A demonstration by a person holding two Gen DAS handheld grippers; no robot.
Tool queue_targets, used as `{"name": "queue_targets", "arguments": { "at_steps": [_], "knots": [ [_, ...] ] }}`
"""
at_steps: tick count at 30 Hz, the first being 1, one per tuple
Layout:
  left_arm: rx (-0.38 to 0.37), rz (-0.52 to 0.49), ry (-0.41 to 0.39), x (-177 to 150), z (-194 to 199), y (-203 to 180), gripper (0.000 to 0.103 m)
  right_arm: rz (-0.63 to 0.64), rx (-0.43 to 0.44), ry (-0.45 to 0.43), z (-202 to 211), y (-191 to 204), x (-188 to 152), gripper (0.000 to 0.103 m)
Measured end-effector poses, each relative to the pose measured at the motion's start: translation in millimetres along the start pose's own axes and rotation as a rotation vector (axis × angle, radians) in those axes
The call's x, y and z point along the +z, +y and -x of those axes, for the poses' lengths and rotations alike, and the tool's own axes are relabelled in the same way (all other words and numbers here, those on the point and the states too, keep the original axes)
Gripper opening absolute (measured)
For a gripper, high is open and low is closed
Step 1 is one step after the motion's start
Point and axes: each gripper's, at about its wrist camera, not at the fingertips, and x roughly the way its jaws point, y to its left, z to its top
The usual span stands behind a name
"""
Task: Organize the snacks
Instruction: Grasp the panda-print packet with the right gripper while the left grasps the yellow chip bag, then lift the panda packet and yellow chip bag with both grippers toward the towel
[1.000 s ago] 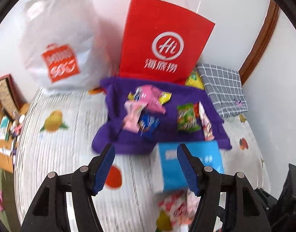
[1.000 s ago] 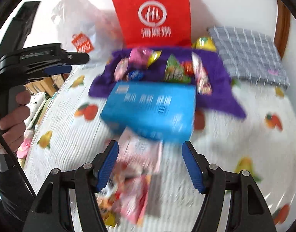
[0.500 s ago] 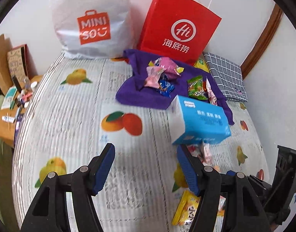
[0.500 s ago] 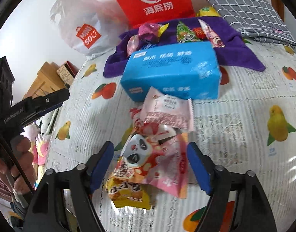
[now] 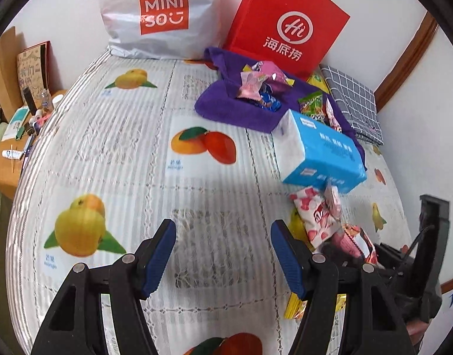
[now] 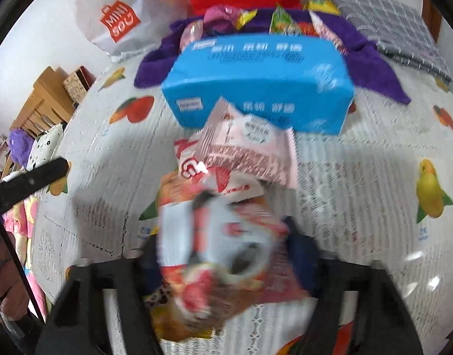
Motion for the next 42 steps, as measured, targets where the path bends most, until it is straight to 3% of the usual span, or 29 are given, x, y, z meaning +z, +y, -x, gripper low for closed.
{"name": "queue_targets", "arguments": {
  "at_steps": [3,7,15,24,30,37,42],
  "knots": [
    [0.000,-0.017,0.009,-5,-2,-6,0.065,-0.006,0.045,-0.010,8,-10,-4,0.057],
    [-0.013,-0.054,0.019,-13,-3,-21,0.065,-0.004,0.025,-0.062,24,-24,-9,0.056],
    [-0.097,-0.174,0.023,-35,6,-69,0.065,-0.047,-0.093,-0.185,61,-73,-25,0.056],
    [-0.182,-0.237,-0.008,-57,26,-105,0.077,-0.148,-0.102,-0.225,79,-122,-51,0.056],
    [-0.105,-0.301,0.021,-72,6,-122,0.077,-0.162,-0.096,-0.245,82,-126,-65,0.056],
    [-0.038,-0.300,0.071,-79,-27,-120,0.077,-0.161,-0.109,-0.235,77,-130,-73,0.056],
    [-0.046,-0.283,0.058,-79,-35,-114,0.074,-0.155,-0.120,-0.219,72,-128,-74,0.056]
  ]
}}
